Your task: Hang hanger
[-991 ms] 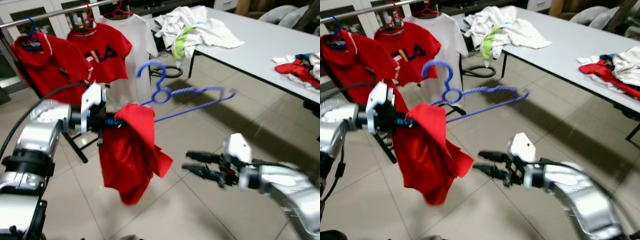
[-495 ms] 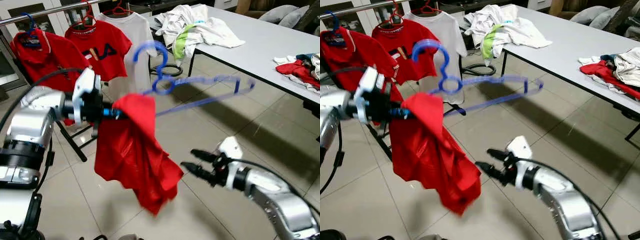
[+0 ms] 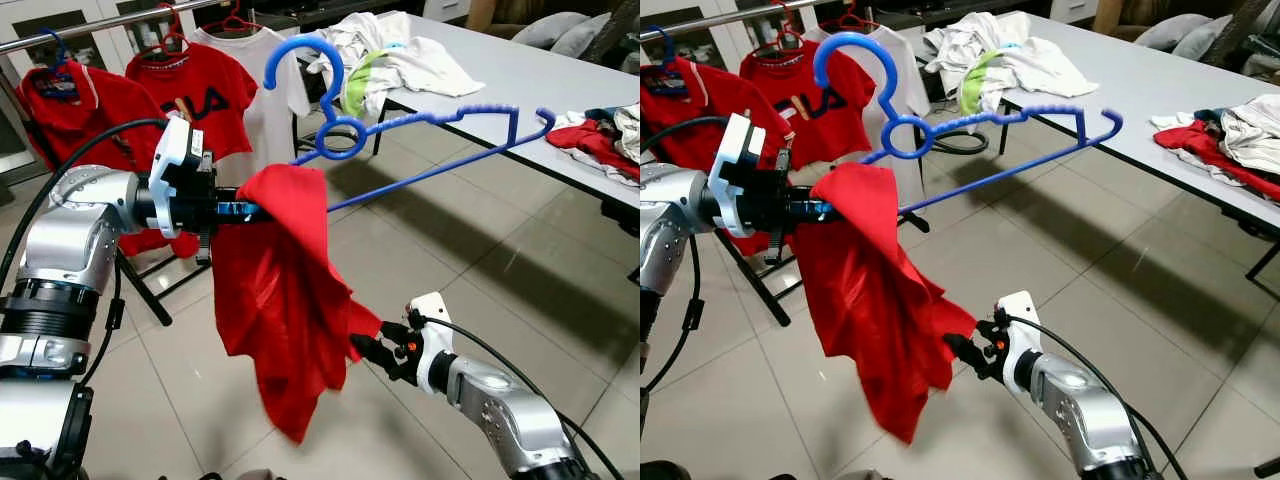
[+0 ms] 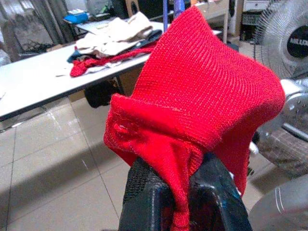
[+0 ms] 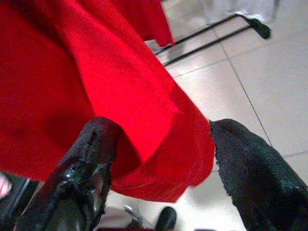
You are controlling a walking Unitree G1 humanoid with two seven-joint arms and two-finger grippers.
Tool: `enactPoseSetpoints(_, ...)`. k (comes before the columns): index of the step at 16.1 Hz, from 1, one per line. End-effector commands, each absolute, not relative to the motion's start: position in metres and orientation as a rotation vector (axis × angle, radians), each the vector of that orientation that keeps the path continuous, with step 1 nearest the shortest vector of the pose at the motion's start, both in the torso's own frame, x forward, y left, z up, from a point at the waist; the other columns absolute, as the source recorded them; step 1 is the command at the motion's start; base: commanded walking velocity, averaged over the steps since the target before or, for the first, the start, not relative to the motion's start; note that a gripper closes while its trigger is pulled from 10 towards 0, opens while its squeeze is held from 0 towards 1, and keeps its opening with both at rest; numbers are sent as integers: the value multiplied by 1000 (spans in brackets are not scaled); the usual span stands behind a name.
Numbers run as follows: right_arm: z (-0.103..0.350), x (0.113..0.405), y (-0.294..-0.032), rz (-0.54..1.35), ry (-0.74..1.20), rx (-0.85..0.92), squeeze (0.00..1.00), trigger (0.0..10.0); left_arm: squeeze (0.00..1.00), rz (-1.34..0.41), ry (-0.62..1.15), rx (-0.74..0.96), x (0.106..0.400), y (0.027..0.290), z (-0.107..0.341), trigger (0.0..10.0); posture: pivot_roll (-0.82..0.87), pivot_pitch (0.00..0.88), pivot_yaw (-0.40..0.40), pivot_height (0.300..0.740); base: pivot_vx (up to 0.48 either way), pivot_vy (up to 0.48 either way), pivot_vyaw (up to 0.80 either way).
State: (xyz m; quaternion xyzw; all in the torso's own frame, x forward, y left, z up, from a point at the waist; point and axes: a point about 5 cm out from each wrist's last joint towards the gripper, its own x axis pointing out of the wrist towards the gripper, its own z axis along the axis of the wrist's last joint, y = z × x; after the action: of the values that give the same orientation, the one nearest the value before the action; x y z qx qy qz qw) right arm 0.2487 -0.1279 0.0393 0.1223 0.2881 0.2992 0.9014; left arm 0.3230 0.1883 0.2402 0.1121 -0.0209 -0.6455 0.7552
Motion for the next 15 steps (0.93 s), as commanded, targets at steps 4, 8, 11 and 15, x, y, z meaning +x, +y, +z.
enactPoseSetpoints(4, 41, 255, -124, 587, 576, 454, 0, 0, 0, -1385, -101, 237, 320, 189, 252, 0, 5, 0, 58, 740, 0, 0, 0)
enactPoseSetpoints(8, 46, 257, -117, 600, 530, 626, 0, 0, 0, -1369, -108, 229, 322, 192, 253, 0, 7, 0, 64, 740, 0, 0, 0)
enactPoseSetpoints(11, 48, 259, -115, 602, 517, 655, 0, 0, 0, -1359, -105, 229, 323, 193, 252, 0, 8, 0, 64, 740, 0, 0, 0)
enactPoseSetpoints(15, 50, 261, -115, 608, 514, 693, 0, 0, 0, -1351, -103, 233, 324, 194, 253, 0, 10, 0, 64, 740, 0, 0, 0)
